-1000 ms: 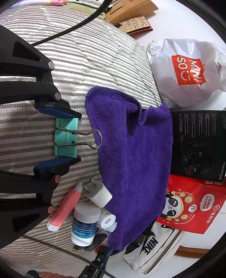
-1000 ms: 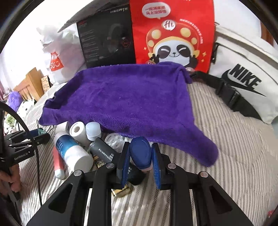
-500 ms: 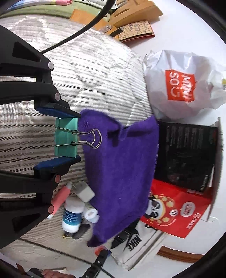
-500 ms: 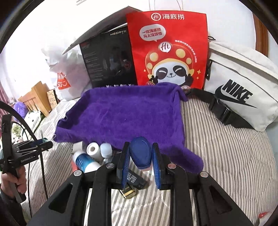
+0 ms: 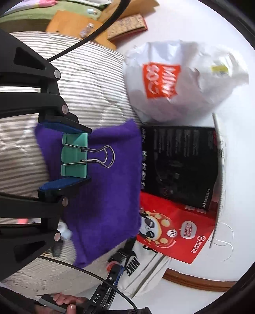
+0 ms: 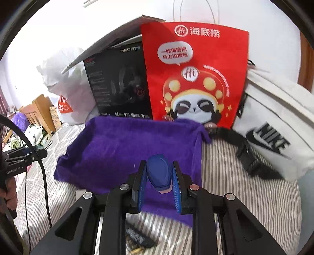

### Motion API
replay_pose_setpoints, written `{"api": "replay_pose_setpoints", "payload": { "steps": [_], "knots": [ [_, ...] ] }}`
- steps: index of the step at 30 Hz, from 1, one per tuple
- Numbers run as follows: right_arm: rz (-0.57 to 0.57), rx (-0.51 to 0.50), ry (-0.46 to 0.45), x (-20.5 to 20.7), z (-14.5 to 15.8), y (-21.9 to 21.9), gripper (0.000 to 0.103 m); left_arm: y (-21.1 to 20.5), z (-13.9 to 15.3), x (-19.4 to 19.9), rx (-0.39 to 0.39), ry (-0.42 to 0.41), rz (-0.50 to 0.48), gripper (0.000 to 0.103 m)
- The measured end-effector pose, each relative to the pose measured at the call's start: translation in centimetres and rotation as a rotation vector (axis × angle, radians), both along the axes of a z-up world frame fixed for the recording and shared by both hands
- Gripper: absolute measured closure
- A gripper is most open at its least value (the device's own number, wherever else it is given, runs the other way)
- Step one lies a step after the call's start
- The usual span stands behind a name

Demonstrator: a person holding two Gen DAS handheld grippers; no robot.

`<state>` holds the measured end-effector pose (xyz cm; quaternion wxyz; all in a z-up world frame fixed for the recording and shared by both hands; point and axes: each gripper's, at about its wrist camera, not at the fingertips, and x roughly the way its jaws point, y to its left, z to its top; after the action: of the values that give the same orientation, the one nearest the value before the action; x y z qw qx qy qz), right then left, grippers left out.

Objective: Organize rigid objects
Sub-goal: 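Carry the clip onto the purple towel with the left gripper while the right gripper places the bottle there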

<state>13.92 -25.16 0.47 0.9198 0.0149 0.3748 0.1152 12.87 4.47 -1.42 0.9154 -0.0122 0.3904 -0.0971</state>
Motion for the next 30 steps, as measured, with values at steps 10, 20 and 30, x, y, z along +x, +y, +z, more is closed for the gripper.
{"api": "replay_pose_setpoints", "payload": {
  "steps": [10, 20, 30],
  "knots": [
    [0.002, 0.001, 0.016, 8.1, 0.3, 1.1, 0.079, -3.4, -0.2, 9.0, -0.024, 0.032, -0.054, 0.064],
    [-0.053, -0.021, 0.128, 12.3, -5.9, 0.5, 0.079, -5.5, -4.2, 13.8, 0.002, 0.112, -0.068, 0.064],
    [-0.053, -0.09, 0.196, 14.1, -8.8, 0.9, 0.079, -6.0, -7.3, 15.4, 0.042, 0.198, -0.071, 0.064]
  ]
}}
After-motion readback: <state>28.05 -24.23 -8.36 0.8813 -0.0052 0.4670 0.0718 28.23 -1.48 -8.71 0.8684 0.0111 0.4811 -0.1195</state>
